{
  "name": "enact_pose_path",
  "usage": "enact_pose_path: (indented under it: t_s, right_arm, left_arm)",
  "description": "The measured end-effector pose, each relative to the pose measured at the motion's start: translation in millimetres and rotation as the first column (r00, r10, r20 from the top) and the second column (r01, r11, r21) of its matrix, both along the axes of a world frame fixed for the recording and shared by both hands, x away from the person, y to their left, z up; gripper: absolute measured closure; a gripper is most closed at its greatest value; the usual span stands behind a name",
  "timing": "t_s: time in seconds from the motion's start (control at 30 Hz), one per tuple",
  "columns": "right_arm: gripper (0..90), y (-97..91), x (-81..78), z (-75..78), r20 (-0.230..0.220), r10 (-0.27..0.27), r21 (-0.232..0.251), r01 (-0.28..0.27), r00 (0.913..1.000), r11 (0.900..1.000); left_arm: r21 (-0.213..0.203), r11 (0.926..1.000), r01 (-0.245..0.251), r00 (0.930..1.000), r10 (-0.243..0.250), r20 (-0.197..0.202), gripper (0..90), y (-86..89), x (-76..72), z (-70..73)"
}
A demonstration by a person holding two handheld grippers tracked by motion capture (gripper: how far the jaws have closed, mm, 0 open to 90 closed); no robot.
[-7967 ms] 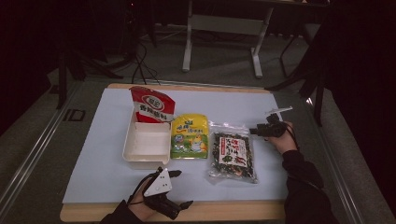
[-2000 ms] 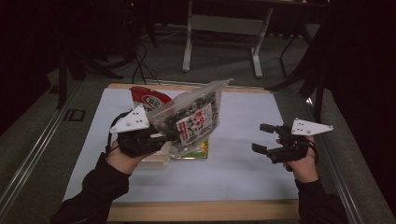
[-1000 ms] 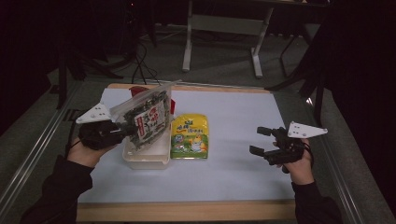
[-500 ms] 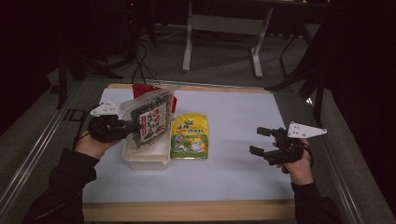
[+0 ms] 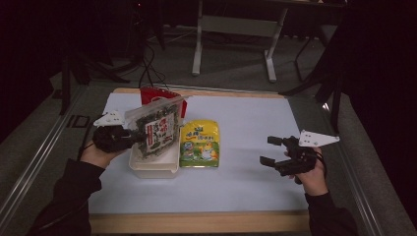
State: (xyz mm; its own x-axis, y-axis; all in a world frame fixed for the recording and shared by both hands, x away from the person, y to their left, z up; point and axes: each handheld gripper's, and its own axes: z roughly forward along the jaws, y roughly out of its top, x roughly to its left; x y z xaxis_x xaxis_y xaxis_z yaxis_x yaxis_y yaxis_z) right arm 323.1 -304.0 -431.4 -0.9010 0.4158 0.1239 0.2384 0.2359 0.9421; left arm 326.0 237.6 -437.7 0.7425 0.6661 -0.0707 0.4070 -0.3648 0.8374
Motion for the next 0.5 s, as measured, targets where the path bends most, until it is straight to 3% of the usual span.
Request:
enact_pose_path:
  t_s: [0.13, 0.3, 0.5]
  right_arm:
    - [14.1, 0.0, 0.0, -0.7, -0.001, 0.002, -0.001, -0.002, 1.0, 1.0]
    - [14.1, 1.6, -0.3, -1.7, -0.002, 0.003, -0.009, -0.003, 1.0, 1.0]
    - [14.1, 4.4, -1.2, -2.6, 0.0, 0.015, -0.018, -0.015, 0.9999, 0.9997]
  left_arm:
    - [-0.065, 0.9975, -0.028, 0.9996, 0.027, -0.012, 78.2, 11.0, -0.9, -9.9]
    - [-0.07, 0.9969, -0.036, 0.9993, 0.036, -0.013, 78.2, 16.1, -2.6, -17.4]
    - [-0.127, 0.9895, -0.069, 0.9975, 0.067, -0.022, 78.1, 25.3, -4.1, -30.2]
